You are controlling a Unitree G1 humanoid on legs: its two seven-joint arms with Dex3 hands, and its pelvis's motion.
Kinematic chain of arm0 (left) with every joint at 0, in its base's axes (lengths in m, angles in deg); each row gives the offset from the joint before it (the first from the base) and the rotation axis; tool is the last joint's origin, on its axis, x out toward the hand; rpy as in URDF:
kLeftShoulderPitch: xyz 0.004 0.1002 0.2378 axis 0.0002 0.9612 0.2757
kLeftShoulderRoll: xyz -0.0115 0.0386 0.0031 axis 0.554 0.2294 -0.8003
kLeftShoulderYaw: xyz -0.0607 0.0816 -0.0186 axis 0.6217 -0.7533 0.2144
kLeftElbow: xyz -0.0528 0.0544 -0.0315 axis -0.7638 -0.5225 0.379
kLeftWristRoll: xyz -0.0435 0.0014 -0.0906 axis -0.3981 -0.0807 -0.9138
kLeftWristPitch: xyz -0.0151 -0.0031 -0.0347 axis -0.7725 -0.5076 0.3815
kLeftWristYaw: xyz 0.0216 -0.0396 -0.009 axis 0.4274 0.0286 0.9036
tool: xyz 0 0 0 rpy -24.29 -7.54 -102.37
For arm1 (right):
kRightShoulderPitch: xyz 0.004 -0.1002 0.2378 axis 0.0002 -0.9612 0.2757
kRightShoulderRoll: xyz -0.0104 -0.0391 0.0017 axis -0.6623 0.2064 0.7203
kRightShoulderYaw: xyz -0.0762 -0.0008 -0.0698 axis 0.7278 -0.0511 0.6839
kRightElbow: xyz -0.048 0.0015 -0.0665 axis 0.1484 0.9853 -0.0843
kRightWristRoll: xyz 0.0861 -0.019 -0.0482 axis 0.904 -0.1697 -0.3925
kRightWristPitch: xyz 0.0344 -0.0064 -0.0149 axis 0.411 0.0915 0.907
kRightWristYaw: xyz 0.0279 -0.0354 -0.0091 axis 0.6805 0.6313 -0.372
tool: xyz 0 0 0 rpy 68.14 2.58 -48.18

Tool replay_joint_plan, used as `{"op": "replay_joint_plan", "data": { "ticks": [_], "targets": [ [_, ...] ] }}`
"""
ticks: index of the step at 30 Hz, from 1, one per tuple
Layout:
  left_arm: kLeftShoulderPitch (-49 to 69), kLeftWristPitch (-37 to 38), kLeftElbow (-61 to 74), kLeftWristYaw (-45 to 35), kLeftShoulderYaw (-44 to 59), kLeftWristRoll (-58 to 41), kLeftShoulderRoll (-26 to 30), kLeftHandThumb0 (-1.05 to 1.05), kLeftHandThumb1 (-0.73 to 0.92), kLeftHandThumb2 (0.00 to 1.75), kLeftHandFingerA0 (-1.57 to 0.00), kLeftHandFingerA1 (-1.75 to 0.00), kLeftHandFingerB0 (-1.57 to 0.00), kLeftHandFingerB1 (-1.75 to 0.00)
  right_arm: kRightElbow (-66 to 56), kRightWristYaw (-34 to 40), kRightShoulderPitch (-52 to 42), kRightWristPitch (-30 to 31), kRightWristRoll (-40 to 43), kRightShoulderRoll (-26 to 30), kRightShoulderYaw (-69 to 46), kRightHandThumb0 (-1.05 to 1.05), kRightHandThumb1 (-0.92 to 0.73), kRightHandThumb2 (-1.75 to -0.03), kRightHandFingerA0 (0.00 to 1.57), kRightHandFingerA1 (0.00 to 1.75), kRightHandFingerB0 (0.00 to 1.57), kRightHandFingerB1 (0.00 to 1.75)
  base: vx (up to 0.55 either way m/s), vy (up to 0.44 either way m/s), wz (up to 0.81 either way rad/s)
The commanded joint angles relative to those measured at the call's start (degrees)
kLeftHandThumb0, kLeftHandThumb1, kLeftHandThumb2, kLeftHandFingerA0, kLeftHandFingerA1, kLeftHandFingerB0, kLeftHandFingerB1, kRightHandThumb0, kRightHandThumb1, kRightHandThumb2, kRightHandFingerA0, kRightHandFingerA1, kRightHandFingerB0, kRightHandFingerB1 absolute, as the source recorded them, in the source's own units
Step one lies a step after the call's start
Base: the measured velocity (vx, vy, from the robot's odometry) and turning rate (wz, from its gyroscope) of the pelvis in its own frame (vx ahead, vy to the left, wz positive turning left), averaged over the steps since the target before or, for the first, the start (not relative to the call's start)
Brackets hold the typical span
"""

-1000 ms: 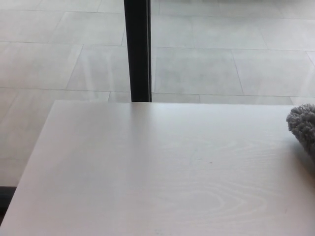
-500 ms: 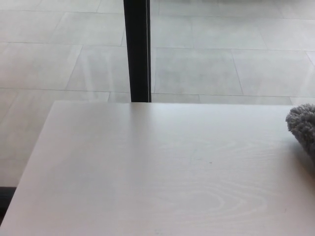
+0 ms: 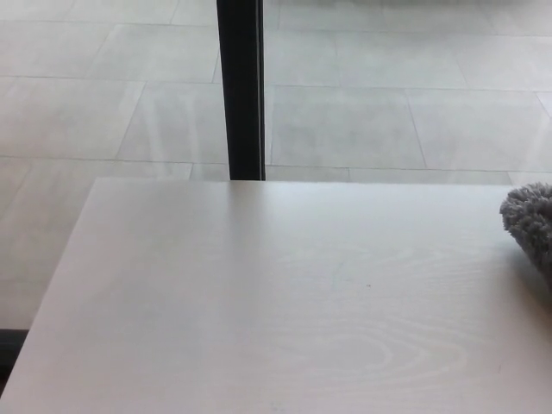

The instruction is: The robot uses its right hand to pick up the duster kept in the middle of the desk and use it to wipe the desk by swiping its surface twice

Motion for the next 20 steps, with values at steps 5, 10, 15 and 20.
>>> {"op": "replay_joint_plan", "data": {
  "ticks": [5,10,15,20],
  "targets": [
    [0.4,-1.1,-0.5,-3.1,5.3,-5.5,1.0,-0.46,0.62,0.59,-0.66,-0.59,-0.59,-0.5,28.5,2.9,-0.1,-1.4,28.6,-9.8,-26.1,-0.62,-0.68,-0.61,0.66,1.12,0.25,0.75,0.0,0.0,0.0],
    [0.4,-1.1,-1.2,-1.6,5.0,-3.9,0.9,-0.46,0.6,0.58,-0.72,-0.59,-0.65,-0.51,30.4,1.3,-0.4,-1.6,27.8,-11.2,-26.3,-0.7,-0.71,-0.62,0.89,1.08,0.16,0.62,0.0,0.0,0.0],
    [0.3,-1.3,-1.2,-0.5,4.4,-2.6,0.7,-0.46,0.6,0.58,-0.74,-0.59,-0.67,-0.51,31.6,-1.2,-0.1,-0.9,25.8,-10.6,-25.1,-0.7,-0.75,-0.63,0.89,0.95,0.12,0.59,0.0,0.0,0.0],
    [-0.2,-1.6,-1.2,-0.2,4.6,-2.3,0.4,-0.47,0.62,0.59,-0.74,-0.57,-0.64,-0.48,32.4,-5.5,0.2,-1.9,25.8,-10.6,-24.0,-0.75,-0.71,-0.63,0.66,0.8,0.08,0.56,0.0,0.0,0.0]
  ]
}}
